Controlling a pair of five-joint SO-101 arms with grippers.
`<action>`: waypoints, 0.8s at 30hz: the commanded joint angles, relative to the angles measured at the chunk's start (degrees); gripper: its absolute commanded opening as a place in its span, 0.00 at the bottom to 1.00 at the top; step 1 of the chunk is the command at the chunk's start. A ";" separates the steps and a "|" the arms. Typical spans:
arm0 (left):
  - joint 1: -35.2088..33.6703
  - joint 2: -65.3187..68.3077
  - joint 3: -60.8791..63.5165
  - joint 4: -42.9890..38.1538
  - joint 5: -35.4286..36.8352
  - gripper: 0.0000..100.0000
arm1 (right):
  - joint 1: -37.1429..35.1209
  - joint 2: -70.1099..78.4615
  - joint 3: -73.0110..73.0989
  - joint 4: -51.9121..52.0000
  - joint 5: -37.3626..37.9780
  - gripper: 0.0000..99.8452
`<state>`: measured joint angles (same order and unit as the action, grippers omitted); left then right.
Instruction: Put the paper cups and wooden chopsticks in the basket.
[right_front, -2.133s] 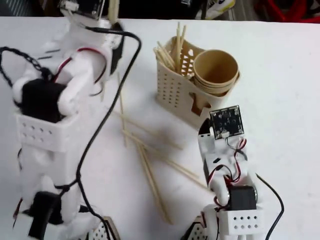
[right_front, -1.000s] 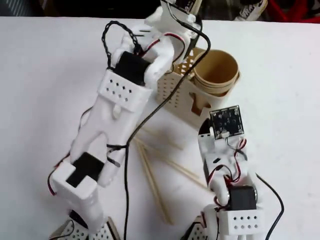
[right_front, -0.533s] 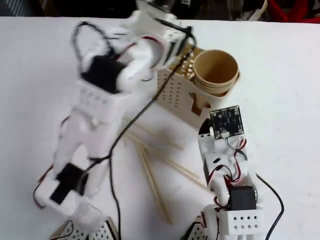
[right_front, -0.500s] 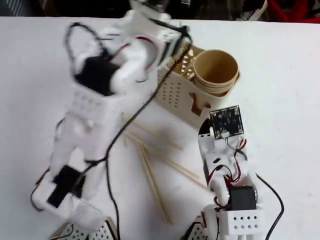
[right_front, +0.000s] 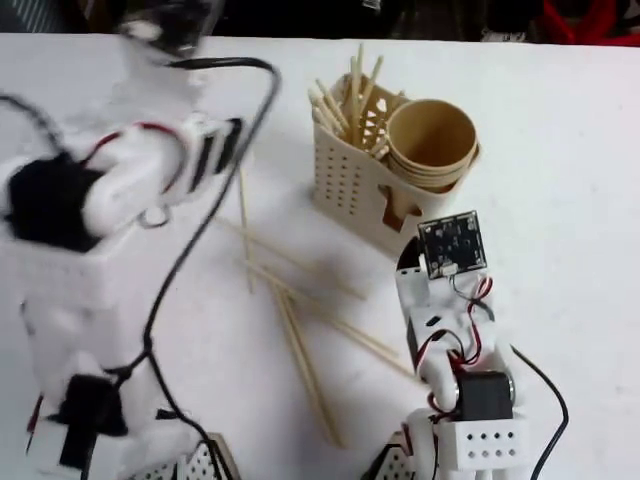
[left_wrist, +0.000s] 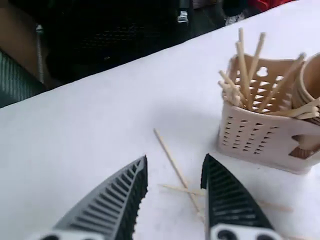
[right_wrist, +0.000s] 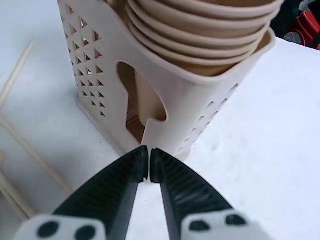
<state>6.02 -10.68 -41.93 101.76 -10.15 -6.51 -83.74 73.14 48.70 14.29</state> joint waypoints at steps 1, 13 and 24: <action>-7.08 -8.75 3.43 0.44 -0.18 0.18 | -2.07 -0.31 -1.76 -0.40 5.10 0.04; -23.43 -40.66 54.86 -19.25 0.09 0.18 | -18.86 -0.22 -12.75 15.60 8.09 0.06; -29.67 -59.47 98.02 -40.44 0.00 0.18 | -30.02 20.79 -18.81 18.15 13.01 0.06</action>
<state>-21.23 -66.24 45.80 68.09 -10.15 -33.58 -73.54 59.08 66.20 25.45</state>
